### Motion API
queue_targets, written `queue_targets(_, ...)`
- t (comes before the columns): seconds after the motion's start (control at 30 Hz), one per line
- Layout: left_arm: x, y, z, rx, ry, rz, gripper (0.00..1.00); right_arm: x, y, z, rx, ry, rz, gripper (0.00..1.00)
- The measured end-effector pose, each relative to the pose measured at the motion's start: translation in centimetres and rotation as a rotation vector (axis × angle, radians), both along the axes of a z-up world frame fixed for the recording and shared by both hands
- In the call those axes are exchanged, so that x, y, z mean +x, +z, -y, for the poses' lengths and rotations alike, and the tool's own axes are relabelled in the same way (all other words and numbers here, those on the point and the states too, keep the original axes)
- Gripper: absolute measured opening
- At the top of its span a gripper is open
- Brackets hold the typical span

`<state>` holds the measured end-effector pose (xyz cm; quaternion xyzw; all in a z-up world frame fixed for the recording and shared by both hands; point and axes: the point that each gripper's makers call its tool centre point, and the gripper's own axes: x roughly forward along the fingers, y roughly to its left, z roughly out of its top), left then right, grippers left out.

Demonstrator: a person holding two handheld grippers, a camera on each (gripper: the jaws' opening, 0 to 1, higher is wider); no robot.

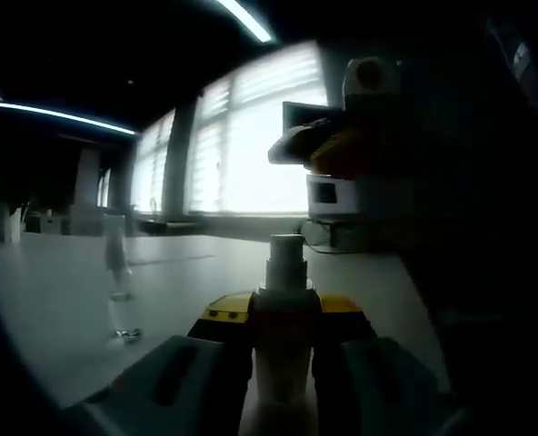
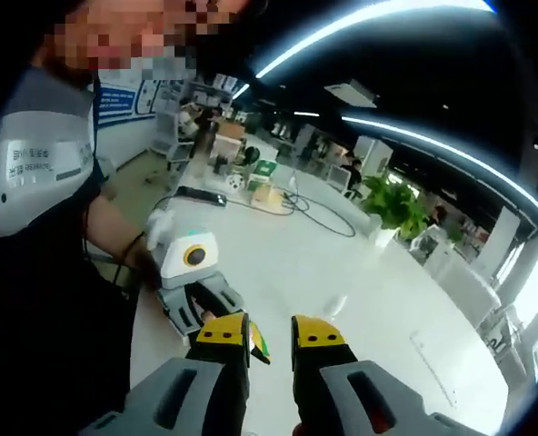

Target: Clamp pump bottle remove cover press pump head put on cover

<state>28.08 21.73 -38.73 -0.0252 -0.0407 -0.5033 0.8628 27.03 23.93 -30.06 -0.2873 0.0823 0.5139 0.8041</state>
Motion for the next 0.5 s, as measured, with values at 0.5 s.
queue_targets(0.5, -0.1, 0.0, 0.0, -0.001, -0.006, -0.001, 0.15, -0.7, -1.3, -0.9, -0.164, 0.105, -0.013, 0.13)
